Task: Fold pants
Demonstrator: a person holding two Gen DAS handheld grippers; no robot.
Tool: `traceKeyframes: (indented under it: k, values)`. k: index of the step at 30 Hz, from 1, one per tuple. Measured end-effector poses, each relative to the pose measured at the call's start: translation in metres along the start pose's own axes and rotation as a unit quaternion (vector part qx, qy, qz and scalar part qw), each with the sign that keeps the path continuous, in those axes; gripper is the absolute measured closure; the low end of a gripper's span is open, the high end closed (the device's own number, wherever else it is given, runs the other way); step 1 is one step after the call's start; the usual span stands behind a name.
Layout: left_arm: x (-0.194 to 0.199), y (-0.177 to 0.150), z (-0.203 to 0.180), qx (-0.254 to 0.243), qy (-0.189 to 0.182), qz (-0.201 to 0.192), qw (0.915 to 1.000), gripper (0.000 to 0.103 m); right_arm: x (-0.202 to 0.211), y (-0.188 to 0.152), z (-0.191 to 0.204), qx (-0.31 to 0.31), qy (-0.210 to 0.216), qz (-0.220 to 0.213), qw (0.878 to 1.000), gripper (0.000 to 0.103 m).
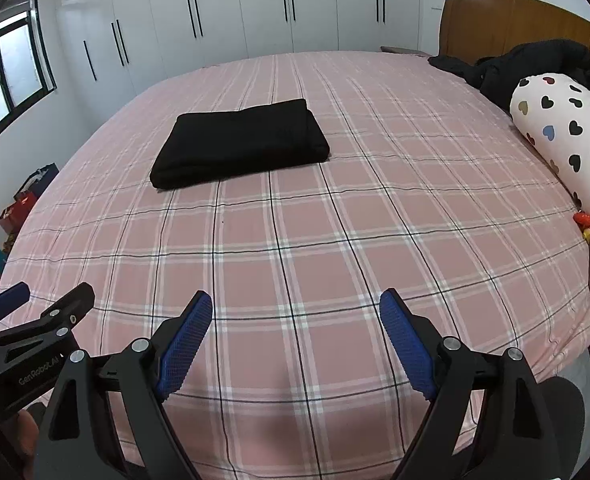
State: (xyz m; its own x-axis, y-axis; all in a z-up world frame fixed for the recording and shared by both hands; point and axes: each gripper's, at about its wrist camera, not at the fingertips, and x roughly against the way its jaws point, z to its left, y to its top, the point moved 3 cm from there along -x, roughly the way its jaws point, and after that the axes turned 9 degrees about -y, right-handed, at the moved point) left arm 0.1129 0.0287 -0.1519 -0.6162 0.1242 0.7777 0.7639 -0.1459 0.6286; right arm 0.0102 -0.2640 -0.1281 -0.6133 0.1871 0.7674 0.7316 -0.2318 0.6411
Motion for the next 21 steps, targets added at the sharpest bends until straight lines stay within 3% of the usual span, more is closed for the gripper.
traceKeyframes:
  k: [21]
  values:
    - [0.0017,-0.0029,-0.0072,-0.010,0.002,0.002,0.9999,0.008,0.0028,-0.0022,-0.0032,-0.008,0.005,0.003,1.000,0.019]
